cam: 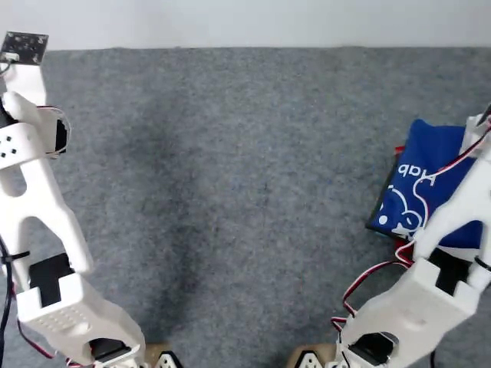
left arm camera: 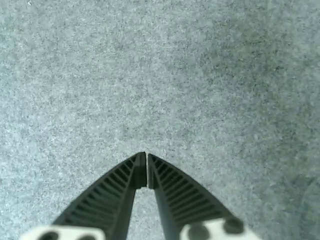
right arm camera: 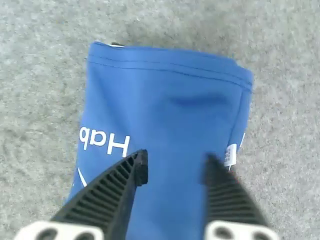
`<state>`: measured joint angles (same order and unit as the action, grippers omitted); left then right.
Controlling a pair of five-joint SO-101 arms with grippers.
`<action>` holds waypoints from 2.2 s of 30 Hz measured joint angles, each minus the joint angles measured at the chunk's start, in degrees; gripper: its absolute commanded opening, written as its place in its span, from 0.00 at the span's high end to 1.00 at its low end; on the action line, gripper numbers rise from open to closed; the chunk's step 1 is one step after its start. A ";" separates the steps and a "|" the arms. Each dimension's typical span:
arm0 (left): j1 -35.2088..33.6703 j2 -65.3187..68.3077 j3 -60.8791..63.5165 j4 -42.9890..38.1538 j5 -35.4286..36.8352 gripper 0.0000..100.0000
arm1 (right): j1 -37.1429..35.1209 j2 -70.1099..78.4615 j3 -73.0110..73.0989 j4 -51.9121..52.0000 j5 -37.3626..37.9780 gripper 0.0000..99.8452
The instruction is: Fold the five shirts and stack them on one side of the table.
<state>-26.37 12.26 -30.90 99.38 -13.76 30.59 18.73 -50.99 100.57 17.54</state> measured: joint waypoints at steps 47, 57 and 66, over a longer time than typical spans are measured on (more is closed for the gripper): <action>5.89 -1.49 0.00 0.00 0.00 0.99 | 8.18 9.76 24.18 -37.19 24.09 0.99; 6.95 -15.65 6.42 0.00 0.00 0.99 | 1.49 -7.47 24.26 -20.66 24.26 0.99; 7.12 -36.92 22.77 0.00 0.00 0.99 | -0.62 -16.62 24.26 -1.76 14.77 0.99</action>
<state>-19.25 -24.66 -8.13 99.38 -13.76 29.98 2.11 -26.73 98.81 32.31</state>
